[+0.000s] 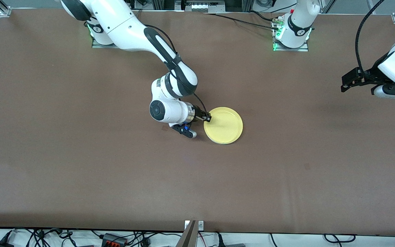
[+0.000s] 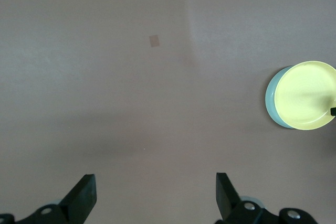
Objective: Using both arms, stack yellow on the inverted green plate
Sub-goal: 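Place the yellow plate onto the inverted green plate with the right gripper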
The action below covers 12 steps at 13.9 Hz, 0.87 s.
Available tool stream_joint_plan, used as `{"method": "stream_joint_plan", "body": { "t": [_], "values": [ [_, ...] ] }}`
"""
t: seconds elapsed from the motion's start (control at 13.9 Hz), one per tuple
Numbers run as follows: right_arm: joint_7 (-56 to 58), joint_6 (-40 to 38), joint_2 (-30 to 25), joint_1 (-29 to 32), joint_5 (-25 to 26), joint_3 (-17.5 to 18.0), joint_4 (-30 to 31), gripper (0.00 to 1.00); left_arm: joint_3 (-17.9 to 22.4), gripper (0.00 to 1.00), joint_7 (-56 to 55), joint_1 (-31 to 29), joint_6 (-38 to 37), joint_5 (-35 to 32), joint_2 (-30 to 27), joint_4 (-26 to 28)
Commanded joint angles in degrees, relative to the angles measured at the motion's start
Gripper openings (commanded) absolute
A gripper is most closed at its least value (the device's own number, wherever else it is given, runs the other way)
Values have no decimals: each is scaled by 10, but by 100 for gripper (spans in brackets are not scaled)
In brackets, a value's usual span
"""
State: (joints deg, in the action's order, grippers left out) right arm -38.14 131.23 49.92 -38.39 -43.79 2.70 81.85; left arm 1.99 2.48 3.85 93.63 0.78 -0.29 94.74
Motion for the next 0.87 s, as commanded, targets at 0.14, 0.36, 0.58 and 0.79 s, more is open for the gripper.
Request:
{"method": "stream_joint_plan", "body": {
  "t": [0.14, 0.36, 0.58, 0.79],
  "values": [
    [-7, 1, -4, -6, -5, -6, 2, 27, -1, 100, 9, 0, -3, -2, -8, 1],
    [-18, -1, -12, -7, -2, -12, -4, 100, -1, 100, 9, 0, -3, -2, -8, 1],
    [-23, -6, -49, -3, 16, -14, -4, 100, -1, 100, 9, 0, -3, -2, -8, 1],
    [-20, -117, -104, 8, 93, -55, -5, 100, -1, 100, 9, 0, -3, -2, -8, 1]
  ]
}}
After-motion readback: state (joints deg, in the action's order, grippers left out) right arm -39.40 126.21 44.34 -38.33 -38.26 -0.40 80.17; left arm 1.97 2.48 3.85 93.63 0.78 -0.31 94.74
